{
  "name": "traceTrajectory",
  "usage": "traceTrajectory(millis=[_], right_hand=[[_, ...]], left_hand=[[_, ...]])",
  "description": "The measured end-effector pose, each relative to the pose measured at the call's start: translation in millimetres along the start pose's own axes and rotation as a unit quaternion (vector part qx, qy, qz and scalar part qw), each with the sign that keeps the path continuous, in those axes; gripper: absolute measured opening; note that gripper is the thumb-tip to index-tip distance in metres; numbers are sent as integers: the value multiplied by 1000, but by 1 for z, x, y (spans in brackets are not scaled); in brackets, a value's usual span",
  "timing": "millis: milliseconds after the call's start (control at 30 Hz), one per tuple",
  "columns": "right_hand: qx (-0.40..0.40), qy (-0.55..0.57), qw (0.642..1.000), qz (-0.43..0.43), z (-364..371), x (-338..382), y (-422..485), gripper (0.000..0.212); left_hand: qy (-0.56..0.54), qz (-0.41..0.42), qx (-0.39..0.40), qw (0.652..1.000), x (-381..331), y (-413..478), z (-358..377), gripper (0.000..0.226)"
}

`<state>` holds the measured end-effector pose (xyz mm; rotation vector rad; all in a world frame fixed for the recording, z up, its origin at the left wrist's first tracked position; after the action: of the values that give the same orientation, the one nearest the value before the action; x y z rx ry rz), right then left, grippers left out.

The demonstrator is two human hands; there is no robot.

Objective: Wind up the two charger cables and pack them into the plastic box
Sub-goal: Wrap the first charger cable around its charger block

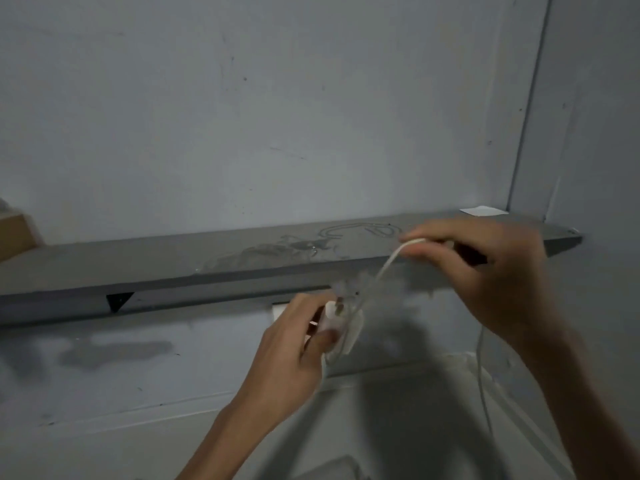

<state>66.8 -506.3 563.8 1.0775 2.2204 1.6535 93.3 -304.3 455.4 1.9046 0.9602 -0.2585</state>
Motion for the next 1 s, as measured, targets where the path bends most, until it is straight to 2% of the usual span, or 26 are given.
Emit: traceTrajectory(millis=[67, 133, 267, 333, 400, 467, 533, 633, 700, 767, 833, 933, 1000], right_hand=[[-10, 61, 998, 30, 4, -20, 14, 7], [9, 140, 985, 97, 17, -42, 22, 6], [107, 241, 938, 225, 72, -70, 2, 4], [141, 269, 918, 257, 99, -76, -20, 7], [155, 259, 915, 269, 118, -75, -44, 13], [156, 263, 902, 305, 130, -70, -70, 24], [137, 314, 871, 351, 136, -62, -95, 30], [141, 374, 822, 406, 145, -46, -126, 31], [162, 379, 803, 431, 150, -37, -146, 28], [198, 330, 819, 426, 148, -27, -163, 21], [254, 240, 856, 381, 138, -17, -171, 12], [300, 168, 889, 303, 110, -8, -159, 20], [321, 111, 911, 232, 88, 3, -137, 13]], left_hand=[[-21, 22, 12, 999, -22, -5, 1, 31], [-41, 40, 17, 998, -40, -6, -2, 32], [-76, 51, 26, 995, -61, 0, -9, 31], [-154, 24, 15, 988, -59, 7, -12, 27], [-231, -10, -20, 973, -50, 15, -17, 21], [-245, -41, -57, 967, -37, 23, -22, 19], [-258, -81, -90, 959, -21, 28, -21, 19], [-260, -144, -129, 946, 7, 32, -15, 18], [-261, -171, -156, 937, 23, 35, -12, 20], [-253, -173, -193, 932, 35, 38, -15, 20], [-216, -177, -213, 936, 44, 41, -20, 21], [-140, -179, -181, 957, 56, 39, -20, 21], [-95, -169, -143, 971, 61, 34, -12, 22]])
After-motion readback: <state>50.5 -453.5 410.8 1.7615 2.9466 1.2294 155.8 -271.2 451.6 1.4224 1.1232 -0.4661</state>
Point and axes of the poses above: each hand's wrist, its own y-axis towards the middle knuckle, its own z-axis out of the palm, x = y × z, the point moved 5 cm from there along y, towards the middle knuckle, and after that the axes turned 8 degrees about z, right-handed, at the moved point
